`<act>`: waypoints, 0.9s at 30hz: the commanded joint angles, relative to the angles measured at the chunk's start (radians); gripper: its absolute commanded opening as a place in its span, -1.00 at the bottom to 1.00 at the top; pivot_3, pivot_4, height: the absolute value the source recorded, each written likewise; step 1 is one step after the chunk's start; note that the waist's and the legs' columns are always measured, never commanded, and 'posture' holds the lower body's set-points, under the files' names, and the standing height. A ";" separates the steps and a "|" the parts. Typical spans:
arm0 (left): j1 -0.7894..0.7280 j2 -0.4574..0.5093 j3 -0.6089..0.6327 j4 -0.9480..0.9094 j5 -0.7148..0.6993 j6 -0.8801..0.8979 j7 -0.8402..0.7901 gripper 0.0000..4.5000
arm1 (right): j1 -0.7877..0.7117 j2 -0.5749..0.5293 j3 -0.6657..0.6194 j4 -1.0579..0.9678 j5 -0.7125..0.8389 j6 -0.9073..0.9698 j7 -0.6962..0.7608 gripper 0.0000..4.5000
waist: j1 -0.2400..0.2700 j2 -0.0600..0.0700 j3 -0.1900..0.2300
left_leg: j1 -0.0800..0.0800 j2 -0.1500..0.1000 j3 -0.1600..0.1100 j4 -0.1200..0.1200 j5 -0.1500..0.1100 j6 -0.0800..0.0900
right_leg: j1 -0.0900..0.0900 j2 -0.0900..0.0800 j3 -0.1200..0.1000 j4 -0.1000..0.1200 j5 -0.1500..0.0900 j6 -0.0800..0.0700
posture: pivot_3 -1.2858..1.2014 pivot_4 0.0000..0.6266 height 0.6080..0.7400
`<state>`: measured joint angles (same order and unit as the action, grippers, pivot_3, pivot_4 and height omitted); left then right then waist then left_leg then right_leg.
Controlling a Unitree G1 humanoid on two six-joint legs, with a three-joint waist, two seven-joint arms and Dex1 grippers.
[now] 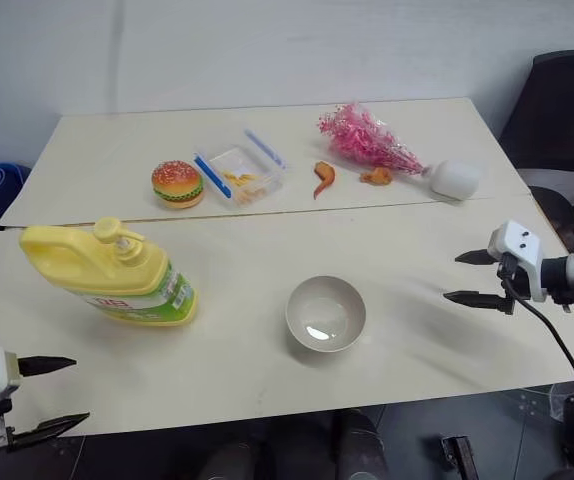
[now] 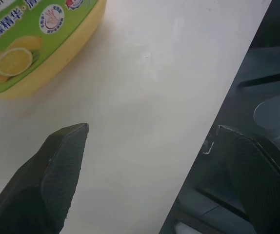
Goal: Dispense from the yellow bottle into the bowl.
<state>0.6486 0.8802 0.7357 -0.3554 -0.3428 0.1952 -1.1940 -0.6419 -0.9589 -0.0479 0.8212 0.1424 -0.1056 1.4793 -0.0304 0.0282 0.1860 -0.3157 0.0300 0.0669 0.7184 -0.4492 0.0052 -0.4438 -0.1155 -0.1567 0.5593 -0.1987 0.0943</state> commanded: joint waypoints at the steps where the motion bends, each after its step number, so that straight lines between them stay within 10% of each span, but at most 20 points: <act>1: 0.010 -0.011 0.018 -0.030 0.002 -0.003 0.009 1.00 | -0.006 -0.008 -0.018 -0.021 0.012 -0.009 -0.001 0.97 | 0.000 0.000 0.000 | 0.000 0.000 0.000 0.000 0.000 0.000 | 0.000 0.000 0.000 0.000 0.000 0.000 | 0.03 -0.52 1.00; 21: -0.107 0.023 -0.053 -0.009 0.006 0.088 0.070 1.00 | 0.018 -0.011 -0.036 -0.087 0.042 0.047 -0.026 0.97 | 0.001 0.000 0.000 | 0.000 0.000 0.000 0.001 0.000 0.000 | 0.000 0.000 0.000 0.001 0.000 0.000 | 0.03 -0.52 1.00; 27: -0.221 0.119 0.003 -0.172 -0.262 0.310 -0.007 1.00 | 0.101 -0.022 -0.051 -0.515 0.188 0.252 0.017 0.97 | 0.007 0.000 0.000 | 0.000 0.000 0.000 0.002 0.000 -0.001 | -0.001 0.000 0.000 0.003 0.000 0.000 | 0.03 -0.52 1.00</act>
<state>0.4429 0.9704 0.6885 -0.4568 -0.5124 0.4472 -1.1802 -0.5529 -0.9578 -0.0705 0.4529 0.2611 0.0849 1.4775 -0.0237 0.0283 0.1861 -0.3146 0.0309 0.0652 0.7219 -0.4495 0.0041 -0.4461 -0.1158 -0.1567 0.5629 -0.1991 0.0936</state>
